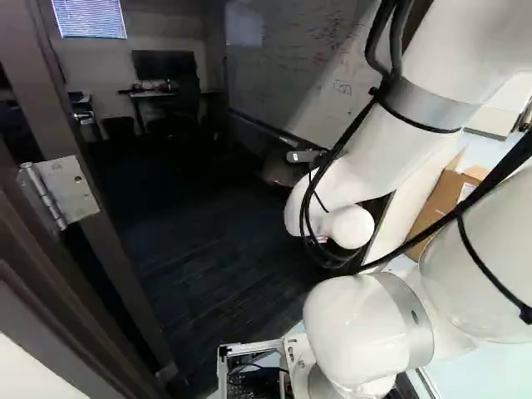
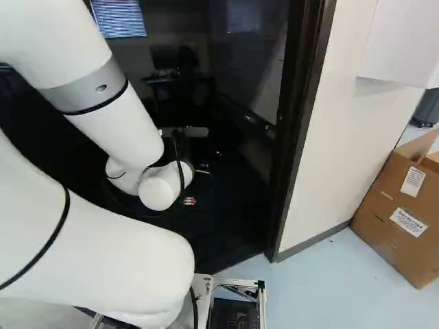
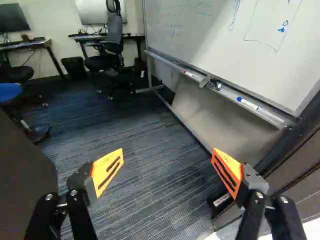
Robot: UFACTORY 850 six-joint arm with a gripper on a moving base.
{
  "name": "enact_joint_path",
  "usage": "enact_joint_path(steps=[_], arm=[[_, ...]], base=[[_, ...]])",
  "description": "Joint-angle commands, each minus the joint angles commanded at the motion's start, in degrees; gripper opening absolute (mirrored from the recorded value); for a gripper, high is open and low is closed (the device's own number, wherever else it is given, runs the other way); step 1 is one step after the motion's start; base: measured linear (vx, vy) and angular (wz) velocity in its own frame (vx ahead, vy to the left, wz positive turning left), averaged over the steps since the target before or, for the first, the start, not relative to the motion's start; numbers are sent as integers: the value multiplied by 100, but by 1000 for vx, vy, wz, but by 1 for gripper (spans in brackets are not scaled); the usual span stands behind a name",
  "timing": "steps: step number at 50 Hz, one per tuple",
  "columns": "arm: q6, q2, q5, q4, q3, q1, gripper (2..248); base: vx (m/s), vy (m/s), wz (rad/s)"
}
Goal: Open the door and move inside
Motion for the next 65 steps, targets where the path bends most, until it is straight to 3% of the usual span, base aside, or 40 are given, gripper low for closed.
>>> enact_joint_path(steps=[65], arm=[[0, 0, 0, 0, 0, 0, 247]], base=[[87, 11, 31]])
